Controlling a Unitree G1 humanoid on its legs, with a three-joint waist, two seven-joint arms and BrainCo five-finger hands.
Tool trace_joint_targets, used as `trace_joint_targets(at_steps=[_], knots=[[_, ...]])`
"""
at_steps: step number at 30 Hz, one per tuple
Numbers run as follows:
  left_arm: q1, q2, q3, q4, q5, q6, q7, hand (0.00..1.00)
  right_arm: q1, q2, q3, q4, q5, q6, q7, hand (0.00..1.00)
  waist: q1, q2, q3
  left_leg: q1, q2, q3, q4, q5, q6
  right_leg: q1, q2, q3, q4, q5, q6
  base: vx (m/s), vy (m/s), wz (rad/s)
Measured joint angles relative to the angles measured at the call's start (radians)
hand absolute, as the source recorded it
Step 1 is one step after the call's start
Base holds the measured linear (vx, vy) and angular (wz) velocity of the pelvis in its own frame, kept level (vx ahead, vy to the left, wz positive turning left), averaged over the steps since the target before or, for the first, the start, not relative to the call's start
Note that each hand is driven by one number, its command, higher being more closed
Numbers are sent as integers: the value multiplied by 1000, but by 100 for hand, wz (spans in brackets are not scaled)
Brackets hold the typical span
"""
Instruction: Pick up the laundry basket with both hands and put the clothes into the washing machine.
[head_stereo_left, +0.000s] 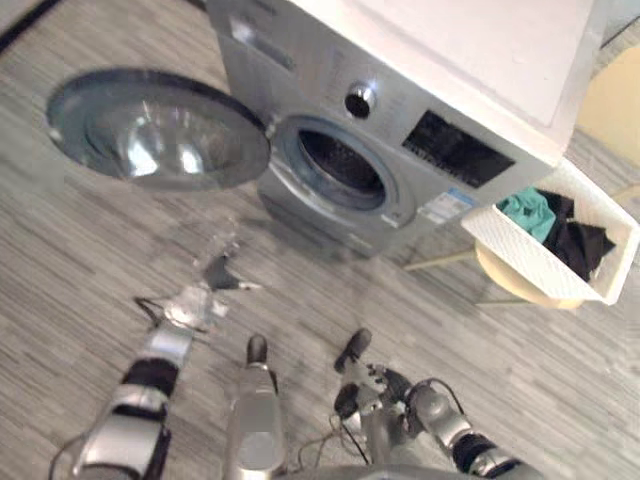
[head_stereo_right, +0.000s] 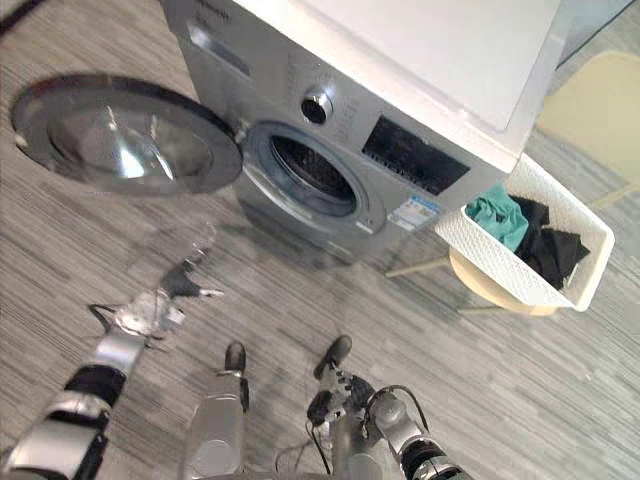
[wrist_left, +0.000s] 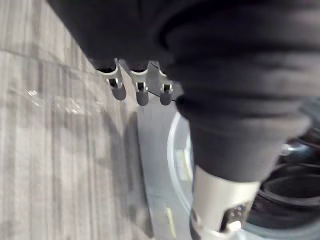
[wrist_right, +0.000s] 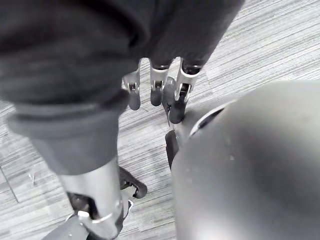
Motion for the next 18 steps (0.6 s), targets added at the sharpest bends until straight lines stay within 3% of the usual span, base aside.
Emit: trace_joint_targets(at_steps=[3,7,15,18], knots=[[-122,89,11,106,52,11,53,0,-26,10,-2,-14,1,-12,-23,0,-9,-34,47,-30,8,-4,14,4,-3,-22,10,1,0,1,10,-63,12,-6],[-179,130,43,157,76,12,83,0,-29,16,-6,-36,13,-19,-41,0,-21,-53,73,-61,17,-9,39,4,-4,-39,14,-2,0,21,-8,13,44,3],[-135,125,86,159,71,9,95,0,-31,14,-45,-26,51,-5,-62,0,-23,-47,81,-59,12,-14,28,4,-4,-41,13,12,0,21,-9,30,92,2],[40,76,180,128,46,7,99,0,-5,13,-106,-29,58,17,-70,0,-23,-41,84,-1,19,12,15,0,-9,-5,15,36,0,11,-9,-10,127,-20]])
